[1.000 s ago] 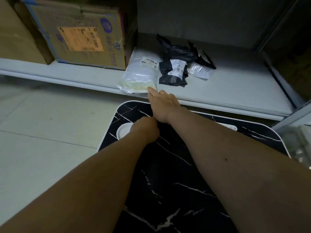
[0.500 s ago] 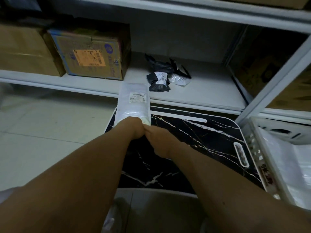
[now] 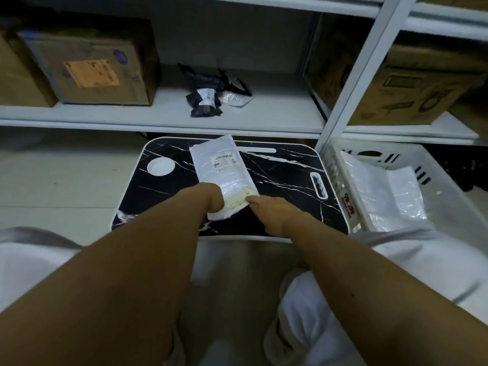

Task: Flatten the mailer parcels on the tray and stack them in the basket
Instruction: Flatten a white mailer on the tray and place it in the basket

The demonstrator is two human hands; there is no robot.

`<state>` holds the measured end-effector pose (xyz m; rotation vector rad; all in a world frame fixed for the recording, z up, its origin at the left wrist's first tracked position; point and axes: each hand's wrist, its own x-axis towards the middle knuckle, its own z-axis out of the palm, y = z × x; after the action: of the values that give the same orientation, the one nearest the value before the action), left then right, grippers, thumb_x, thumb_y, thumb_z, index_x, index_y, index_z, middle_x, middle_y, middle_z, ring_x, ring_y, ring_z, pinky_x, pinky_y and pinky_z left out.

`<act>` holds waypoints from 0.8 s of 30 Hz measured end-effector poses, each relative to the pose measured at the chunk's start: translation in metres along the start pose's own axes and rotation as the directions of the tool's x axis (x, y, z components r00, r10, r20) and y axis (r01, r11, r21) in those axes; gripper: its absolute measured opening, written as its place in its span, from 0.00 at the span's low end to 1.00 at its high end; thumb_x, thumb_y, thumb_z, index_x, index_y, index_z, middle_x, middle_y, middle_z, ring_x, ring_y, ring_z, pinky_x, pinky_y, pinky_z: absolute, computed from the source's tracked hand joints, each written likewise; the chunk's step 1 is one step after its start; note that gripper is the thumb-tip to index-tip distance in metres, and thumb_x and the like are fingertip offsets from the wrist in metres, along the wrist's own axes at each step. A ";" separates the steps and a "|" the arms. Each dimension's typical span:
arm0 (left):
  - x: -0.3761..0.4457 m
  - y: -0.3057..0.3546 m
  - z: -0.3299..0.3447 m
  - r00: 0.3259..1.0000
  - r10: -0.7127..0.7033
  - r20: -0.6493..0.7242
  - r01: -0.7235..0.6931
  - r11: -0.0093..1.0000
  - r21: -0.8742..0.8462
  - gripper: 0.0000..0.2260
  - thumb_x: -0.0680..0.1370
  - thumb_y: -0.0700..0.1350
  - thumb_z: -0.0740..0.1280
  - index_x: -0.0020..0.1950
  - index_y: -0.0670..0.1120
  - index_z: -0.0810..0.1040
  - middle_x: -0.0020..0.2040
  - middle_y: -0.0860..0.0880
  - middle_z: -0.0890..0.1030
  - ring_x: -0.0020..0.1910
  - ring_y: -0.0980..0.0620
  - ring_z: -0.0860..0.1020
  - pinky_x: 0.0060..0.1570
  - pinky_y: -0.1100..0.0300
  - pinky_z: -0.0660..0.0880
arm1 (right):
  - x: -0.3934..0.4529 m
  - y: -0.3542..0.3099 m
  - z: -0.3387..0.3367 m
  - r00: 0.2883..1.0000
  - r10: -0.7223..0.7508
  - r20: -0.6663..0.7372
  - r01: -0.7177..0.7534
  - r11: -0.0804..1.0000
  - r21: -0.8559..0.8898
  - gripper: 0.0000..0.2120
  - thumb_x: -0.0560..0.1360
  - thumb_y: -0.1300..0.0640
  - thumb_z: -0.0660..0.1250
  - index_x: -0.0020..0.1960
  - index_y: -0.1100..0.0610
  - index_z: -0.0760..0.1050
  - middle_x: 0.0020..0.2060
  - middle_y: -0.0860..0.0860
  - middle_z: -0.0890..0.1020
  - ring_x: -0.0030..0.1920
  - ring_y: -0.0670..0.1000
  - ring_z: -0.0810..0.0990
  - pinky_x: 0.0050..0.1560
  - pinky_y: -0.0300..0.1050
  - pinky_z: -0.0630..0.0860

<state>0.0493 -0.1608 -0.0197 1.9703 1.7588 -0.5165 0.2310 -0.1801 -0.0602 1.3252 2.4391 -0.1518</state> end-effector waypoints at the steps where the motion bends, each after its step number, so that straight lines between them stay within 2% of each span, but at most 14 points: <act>1: 0.000 0.004 0.005 1.000 0.013 0.002 -0.013 1.000 0.010 0.14 0.80 0.43 0.58 0.61 0.38 0.74 0.59 0.40 0.76 0.55 0.43 0.75 0.56 0.54 0.72 | -0.006 0.004 0.005 0.999 0.025 0.031 -0.026 1.000 0.007 0.32 0.74 0.63 0.63 0.76 0.59 0.58 0.75 0.51 0.59 0.67 0.58 0.69 0.65 0.54 0.71; 3: 0.002 0.009 0.014 1.000 0.001 0.005 -0.001 0.999 0.033 0.15 0.79 0.44 0.59 0.62 0.39 0.73 0.61 0.41 0.76 0.55 0.44 0.75 0.57 0.54 0.72 | -0.018 0.007 0.016 0.994 0.046 0.099 -0.045 0.999 -0.016 0.30 0.74 0.62 0.63 0.75 0.58 0.60 0.74 0.50 0.62 0.62 0.58 0.74 0.61 0.54 0.74; 5: 0.001 0.012 0.020 0.999 -0.031 -0.016 0.032 0.999 0.025 0.17 0.78 0.45 0.59 0.65 0.40 0.72 0.63 0.41 0.74 0.58 0.44 0.75 0.59 0.54 0.72 | -0.026 0.005 0.022 0.993 0.073 0.089 -0.075 0.997 0.023 0.23 0.75 0.58 0.62 0.70 0.56 0.67 0.68 0.51 0.71 0.56 0.57 0.78 0.56 0.52 0.75; 8: 0.002 0.015 0.029 0.979 -0.109 -0.172 0.099 0.993 -0.063 0.20 0.78 0.47 0.59 0.69 0.42 0.66 0.66 0.41 0.66 0.63 0.41 0.69 0.60 0.50 0.70 | -0.035 0.000 0.016 0.978 0.139 -0.155 -0.129 0.989 0.074 0.13 0.78 0.54 0.58 0.57 0.58 0.75 0.54 0.53 0.78 0.49 0.57 0.79 0.48 0.48 0.74; 10: 0.005 0.015 0.034 0.947 -0.100 -0.305 0.084 0.994 -0.066 0.22 0.80 0.51 0.58 0.71 0.43 0.62 0.68 0.42 0.63 0.66 0.42 0.65 0.62 0.47 0.67 | -0.030 -0.002 0.012 0.925 0.184 -0.333 -0.163 0.983 0.088 0.11 0.79 0.55 0.57 0.55 0.58 0.74 0.51 0.54 0.78 0.48 0.55 0.77 0.46 0.47 0.72; 11: 0.008 0.015 0.038 0.934 -0.073 -0.349 0.063 0.997 -0.039 0.23 0.80 0.53 0.56 0.72 0.44 0.59 0.71 0.42 0.61 0.70 0.42 0.62 0.64 0.46 0.64 | -0.025 -0.003 0.010 0.902 0.212 -0.377 -0.182 0.977 0.114 0.10 0.79 0.56 0.56 0.57 0.57 0.72 0.52 0.54 0.77 0.50 0.55 0.75 0.48 0.47 0.72; 14: 0.023 0.013 0.044 0.929 -0.021 -0.369 0.038 0.999 0.038 0.29 0.82 0.58 0.48 0.78 0.46 0.45 0.78 0.44 0.44 0.77 0.45 0.43 0.73 0.43 0.49 | 0.001 -0.007 0.009 0.883 0.291 -0.369 -0.215 0.948 0.235 0.14 0.81 0.53 0.55 0.65 0.55 0.67 0.64 0.54 0.72 0.63 0.55 0.71 0.60 0.52 0.72; 16: 0.035 0.012 0.050 0.922 0.008 -0.388 0.031 0.995 0.095 0.29 0.82 0.59 0.44 0.78 0.47 0.39 0.78 0.46 0.38 0.77 0.46 0.38 0.74 0.42 0.45 | 0.018 -0.012 0.016 0.888 0.302 -0.348 -0.224 0.943 0.246 0.21 0.83 0.49 0.52 0.74 0.54 0.59 0.75 0.54 0.61 0.74 0.56 0.59 0.70 0.57 0.64; 17: 0.039 0.012 0.054 0.916 0.032 -0.400 0.018 0.992 0.122 0.29 0.82 0.58 0.43 0.77 0.47 0.38 0.78 0.46 0.37 0.77 0.47 0.37 0.74 0.42 0.44 | 0.026 -0.015 0.020 0.896 0.303 -0.324 -0.230 0.942 0.245 0.24 0.83 0.48 0.50 0.77 0.54 0.54 0.77 0.53 0.55 0.77 0.56 0.52 0.73 0.59 0.59; 20: 0.059 0.010 0.064 0.906 0.119 -0.405 -0.044 0.981 0.190 0.28 0.82 0.56 0.41 0.77 0.45 0.35 0.77 0.45 0.35 0.76 0.48 0.35 0.74 0.42 0.43 | 0.052 -0.016 0.036 0.908 0.325 -0.265 -0.253 0.928 0.273 0.28 0.83 0.47 0.48 0.79 0.54 0.43 0.79 0.52 0.45 0.78 0.53 0.42 0.76 0.60 0.49; 24: 0.081 0.004 0.076 0.920 0.184 -0.345 -0.120 0.973 0.199 0.27 0.82 0.55 0.40 0.76 0.46 0.34 0.77 0.46 0.34 0.76 0.48 0.34 0.74 0.42 0.44 | 0.076 -0.011 0.048 0.921 0.333 -0.203 -0.268 0.919 0.290 0.29 0.83 0.47 0.48 0.79 0.53 0.39 0.79 0.51 0.40 0.78 0.52 0.37 0.76 0.61 0.46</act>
<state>0.0645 -0.1362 -0.1274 2.4317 1.7954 -0.2733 0.1972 -0.1387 -0.1330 1.9272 2.4332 -0.2413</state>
